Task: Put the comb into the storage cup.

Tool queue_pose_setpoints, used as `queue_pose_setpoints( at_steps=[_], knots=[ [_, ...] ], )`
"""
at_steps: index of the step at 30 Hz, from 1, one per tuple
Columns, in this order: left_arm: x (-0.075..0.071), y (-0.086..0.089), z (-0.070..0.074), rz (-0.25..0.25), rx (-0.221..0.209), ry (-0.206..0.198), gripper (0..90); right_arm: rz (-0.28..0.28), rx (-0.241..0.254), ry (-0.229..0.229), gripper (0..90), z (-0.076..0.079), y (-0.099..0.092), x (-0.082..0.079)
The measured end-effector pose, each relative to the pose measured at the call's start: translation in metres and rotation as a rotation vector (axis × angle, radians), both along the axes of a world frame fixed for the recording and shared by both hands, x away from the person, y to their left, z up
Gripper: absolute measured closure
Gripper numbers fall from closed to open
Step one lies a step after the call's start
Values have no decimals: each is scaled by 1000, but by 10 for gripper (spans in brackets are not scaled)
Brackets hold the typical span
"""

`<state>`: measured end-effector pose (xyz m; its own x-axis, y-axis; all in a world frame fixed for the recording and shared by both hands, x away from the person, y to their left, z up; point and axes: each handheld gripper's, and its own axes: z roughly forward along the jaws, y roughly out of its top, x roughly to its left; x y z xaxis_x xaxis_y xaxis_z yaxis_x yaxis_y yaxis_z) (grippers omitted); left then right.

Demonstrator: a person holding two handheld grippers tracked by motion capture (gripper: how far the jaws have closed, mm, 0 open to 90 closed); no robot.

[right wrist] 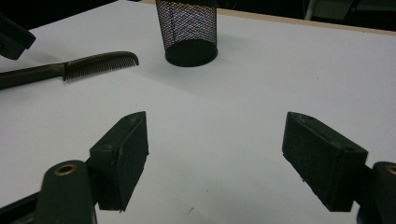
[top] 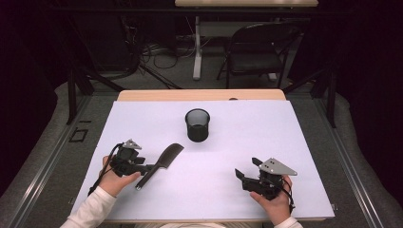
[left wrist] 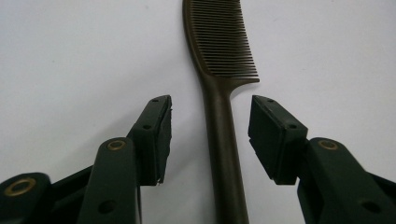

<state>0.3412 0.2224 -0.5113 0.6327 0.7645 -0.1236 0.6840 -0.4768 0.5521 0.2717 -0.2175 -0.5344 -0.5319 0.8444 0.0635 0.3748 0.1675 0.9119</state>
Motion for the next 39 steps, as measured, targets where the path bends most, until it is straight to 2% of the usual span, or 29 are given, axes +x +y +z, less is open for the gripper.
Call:
queue_pose_setpoints(
  at_steps=[2, 6, 17, 22, 29, 39],
  knots=[
    [0, -2, 0, 5, 3, 1, 475, 0, 0, 0, 224, 0, 0, 0],
    [1, -4, 0, 8, 40, -8, 457, 1, -3, 1, 224, 0, 0, 0],
    [7, -14, 0, 10, 75, 33, 421, 2, -4, 3, 224, 0, 0, 0],
    [11, -16, -1, 11, 81, 56, 424, -1, 2, -1, 225, 0, 0, 0],
    [20, -18, -5, 27, 84, 112, 439, 2, -5, 2, 225, 0, 0, 0],
    [27, -22, -9, 28, 105, 157, 481, 3, -5, 3, 225, 0, 0, 0]
  ],
)
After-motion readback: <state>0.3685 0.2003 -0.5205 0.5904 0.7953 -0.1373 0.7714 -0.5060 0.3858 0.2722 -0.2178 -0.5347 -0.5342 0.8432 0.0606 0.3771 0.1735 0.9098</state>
